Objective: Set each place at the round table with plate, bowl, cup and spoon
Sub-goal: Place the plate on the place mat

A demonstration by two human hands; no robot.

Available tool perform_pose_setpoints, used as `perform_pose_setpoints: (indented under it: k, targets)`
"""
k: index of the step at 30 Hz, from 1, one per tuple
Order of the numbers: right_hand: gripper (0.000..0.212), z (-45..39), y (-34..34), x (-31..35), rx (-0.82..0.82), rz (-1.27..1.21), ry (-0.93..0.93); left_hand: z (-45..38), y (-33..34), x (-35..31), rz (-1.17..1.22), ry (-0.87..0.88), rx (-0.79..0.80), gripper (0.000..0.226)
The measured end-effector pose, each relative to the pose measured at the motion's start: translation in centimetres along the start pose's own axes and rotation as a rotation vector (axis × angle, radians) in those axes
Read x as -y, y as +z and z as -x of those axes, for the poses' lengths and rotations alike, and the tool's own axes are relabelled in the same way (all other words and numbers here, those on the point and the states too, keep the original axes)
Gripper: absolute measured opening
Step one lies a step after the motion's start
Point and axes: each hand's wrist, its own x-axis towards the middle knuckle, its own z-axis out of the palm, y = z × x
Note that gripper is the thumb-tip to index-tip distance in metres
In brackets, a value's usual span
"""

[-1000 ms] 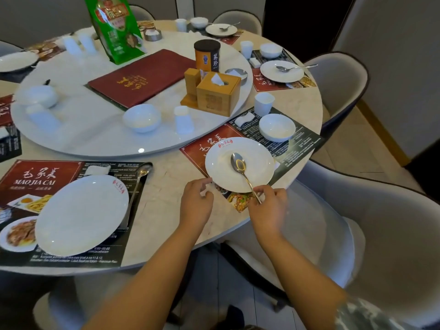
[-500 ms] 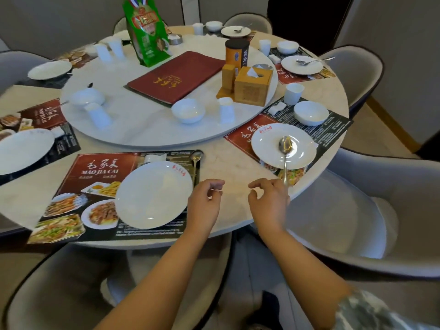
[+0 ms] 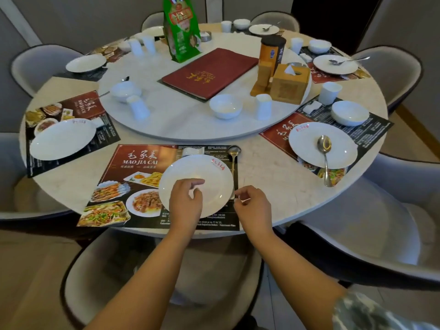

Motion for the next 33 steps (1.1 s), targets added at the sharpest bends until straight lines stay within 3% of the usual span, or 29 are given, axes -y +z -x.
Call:
perform_pose_setpoints:
  k: [6,10,16,20,25,33]
  targets:
    - [0.023,0.3,2.8,0.8,0.080,-0.170,0.180,-2.6,-3.4,2.9,-0.097,-0.094,-0.075,0.037]
    - [0.029,0.8,4.2,1.5,0.018,-0.246,0.272,-5.2,-4.6,4.3,-0.125,-0.157,0.038,0.051]
    - [0.025,1.5,6.7,2.3,-0.148,-0.208,0.350,-7.3,-6.4,5.9,-0.085,-0.106,0.167,0.046]
    - [0.028,2.4,9.2,3.8,-0.214,-0.193,0.344,-8.1,-8.4,8.5,0.008,-0.140,0.151,0.050]
    - [0.029,1.5,13.5,7.2,-0.142,-0.190,0.317,-8.9,-12.6,11.4,0.074,-0.211,0.032,0.045]
    - [0.029,-1.0,18.5,10.0,-0.116,-0.082,0.252,-10.7,-16.4,13.6,0.093,-0.284,0.007,0.039]
